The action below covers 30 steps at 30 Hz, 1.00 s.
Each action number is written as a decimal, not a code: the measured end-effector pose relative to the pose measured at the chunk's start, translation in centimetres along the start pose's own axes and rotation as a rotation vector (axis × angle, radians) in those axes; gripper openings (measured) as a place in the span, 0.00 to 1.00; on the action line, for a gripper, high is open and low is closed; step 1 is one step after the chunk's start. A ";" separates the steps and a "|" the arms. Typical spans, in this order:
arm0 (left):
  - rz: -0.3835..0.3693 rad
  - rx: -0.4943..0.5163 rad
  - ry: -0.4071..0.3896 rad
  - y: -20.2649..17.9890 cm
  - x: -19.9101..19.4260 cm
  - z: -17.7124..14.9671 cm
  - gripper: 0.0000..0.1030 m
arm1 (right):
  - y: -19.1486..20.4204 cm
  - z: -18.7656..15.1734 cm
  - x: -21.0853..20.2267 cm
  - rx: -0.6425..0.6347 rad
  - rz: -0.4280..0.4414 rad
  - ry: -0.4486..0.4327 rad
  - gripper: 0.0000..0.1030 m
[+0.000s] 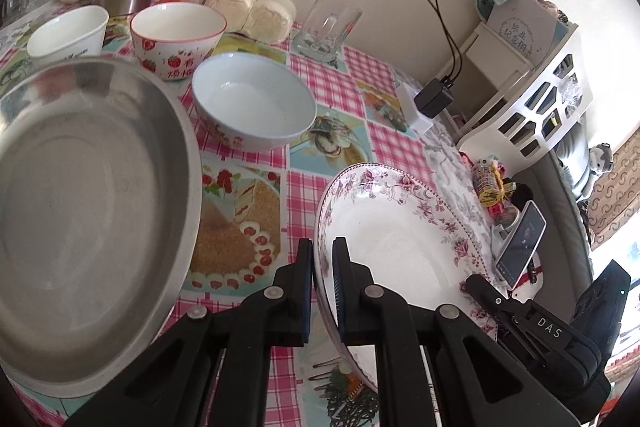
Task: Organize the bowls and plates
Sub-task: 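Lift and tilt the floral-rimmed plate up on its edge with both tools, then carry the tilted floral-rimmed plate with both tools toward the steel basin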
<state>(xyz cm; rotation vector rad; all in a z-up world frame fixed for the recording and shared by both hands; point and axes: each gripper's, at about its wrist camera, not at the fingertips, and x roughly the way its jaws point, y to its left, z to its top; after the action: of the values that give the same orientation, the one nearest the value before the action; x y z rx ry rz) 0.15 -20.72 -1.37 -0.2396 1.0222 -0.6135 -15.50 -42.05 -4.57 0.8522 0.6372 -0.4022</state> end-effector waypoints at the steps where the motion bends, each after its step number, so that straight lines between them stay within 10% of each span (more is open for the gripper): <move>1: -0.006 0.004 -0.007 -0.1 -0.3 0.2 0.09 | 0.3 0.0 -0.3 -0.004 0.006 -0.010 0.08; 30: -0.143 -0.044 -0.215 5.4 -9.8 5.1 0.09 | 11.6 -2.0 -4.9 -0.148 0.088 -0.158 0.08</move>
<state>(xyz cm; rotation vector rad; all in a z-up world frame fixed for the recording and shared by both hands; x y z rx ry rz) 2.80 -11.14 5.83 -0.4111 0.8159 -0.6798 -13.30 -33.10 4.29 0.6976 0.4754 -0.3349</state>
